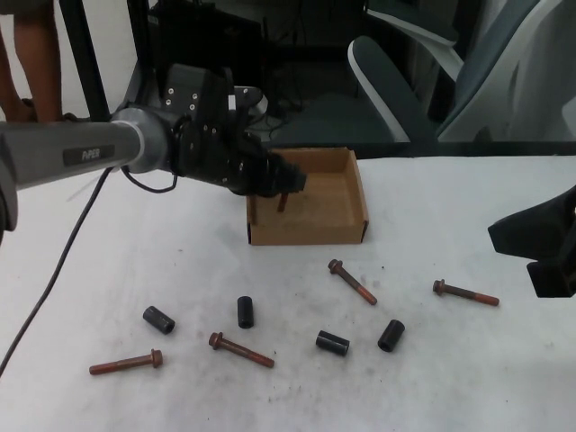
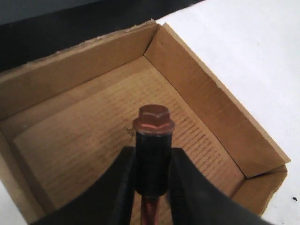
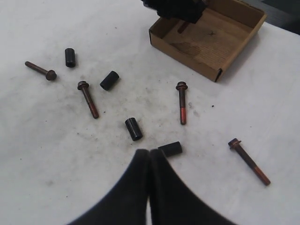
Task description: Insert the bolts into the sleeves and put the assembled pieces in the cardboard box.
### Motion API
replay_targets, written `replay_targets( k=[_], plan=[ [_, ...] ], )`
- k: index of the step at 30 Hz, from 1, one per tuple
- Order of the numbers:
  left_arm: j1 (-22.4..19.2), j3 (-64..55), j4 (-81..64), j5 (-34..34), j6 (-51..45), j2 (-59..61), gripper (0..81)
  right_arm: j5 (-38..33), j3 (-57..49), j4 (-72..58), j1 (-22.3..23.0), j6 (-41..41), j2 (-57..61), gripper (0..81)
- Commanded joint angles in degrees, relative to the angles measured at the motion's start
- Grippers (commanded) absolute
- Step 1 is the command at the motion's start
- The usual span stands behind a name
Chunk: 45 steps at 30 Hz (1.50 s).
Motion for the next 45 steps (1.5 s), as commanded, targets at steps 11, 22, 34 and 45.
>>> replay_targets(
  k=[11,22,34,45],
  plan=[
    [-0.1,-1.1,-0.6,0.6,-0.3,-0.9,28.3,-0.4,-0.3,0.1,-0.4,-0.6,-0.5,0.0],
    [0.6,-1.1,11.4,4.4,-1.3,-10.7,21.1,-0.4,-0.3,0.7,-0.4,-0.5,-0.7,0.0],
    [4.0,11.7,27.6,9.2,9.1,-27.1,0.8,1.4,-0.3,7.5,-0.4,-3.6,-0.7,0.0],
    [4.0,40.9,17.6,6.8,2.7,-50.8,0.8,5.2,-0.3,7.9,-0.4,-3.6,-0.7,0.0]
  ],
)
